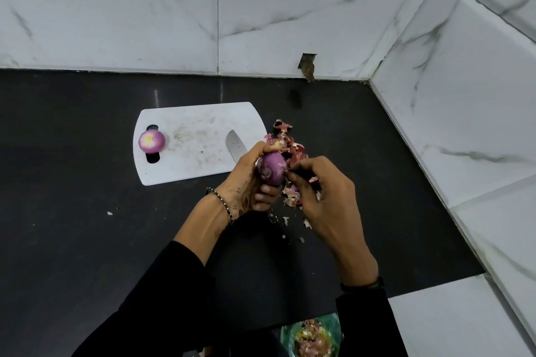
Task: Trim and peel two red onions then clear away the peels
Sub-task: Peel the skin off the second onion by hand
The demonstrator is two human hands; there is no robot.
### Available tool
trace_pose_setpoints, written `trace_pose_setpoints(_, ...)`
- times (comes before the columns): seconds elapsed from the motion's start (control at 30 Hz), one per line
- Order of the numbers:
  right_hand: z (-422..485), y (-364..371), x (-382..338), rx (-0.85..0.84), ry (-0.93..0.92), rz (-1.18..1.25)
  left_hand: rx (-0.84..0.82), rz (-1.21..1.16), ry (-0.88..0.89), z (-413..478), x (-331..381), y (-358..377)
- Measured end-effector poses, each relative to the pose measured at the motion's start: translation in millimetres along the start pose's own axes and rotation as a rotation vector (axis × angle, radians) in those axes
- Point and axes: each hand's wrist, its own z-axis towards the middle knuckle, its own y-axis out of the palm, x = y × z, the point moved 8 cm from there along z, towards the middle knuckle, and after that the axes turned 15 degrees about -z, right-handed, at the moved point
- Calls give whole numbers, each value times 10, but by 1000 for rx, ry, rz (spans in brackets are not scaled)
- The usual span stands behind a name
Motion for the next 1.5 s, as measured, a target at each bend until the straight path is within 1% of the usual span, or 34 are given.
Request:
trace_pose_setpoints(0.07, -32, 57, 18, -44, -28, -26, 13, -31, 7, 3, -1, -23)
trace_pose_setpoints(0.17, -73, 87, 71, -74, 4, -25, 24, -58, 18, 2, 8, -55)
trace_pose_setpoints(0.3, -83, 53, 118, -47, 75, -22, 31, -123, 26, -5, 13, -80)
trace_pose_setpoints(0.4, -87, 14, 184, -15, 155, 24, -3, -163, 13, -26, 1, -68)
trace_pose_setpoints(0.43, -79, -3, 178, -9, 153, 21, -19, -172, 6, -32, -4, -58)
trace_pose_setpoints(0.53, -58, -23, 79, -6, 48, -54, -64, -213, 7, -40, -1, -22)
trace_pose_setpoints(0.63, -49, -71, -9, 16, 46, 48, -103, -235, 7, -44, 1, 18)
trace_pose_setpoints(0.77, -9, -58, -140, -14, -38, 89, -91, -263, -3, -31, -31, 7)
trace_pose_setpoints(1.0, 10, 35, -162, -84, -44, 96, -59, -155, -16, -10, -66, 34)
trace_pose_setpoints(1.3, 38, 79, -154, -131, -11, 42, -90, -87, -61, -9, -83, 84)
trace_pose_setpoints(1.4, 27, 106, -172, -123, -31, 34, -70, -86, -66, -12, -95, 60)
trace_pose_setpoints(1.5, -30, 104, -135, -86, 35, 65, -60, -117, -41, -15, -59, 55)
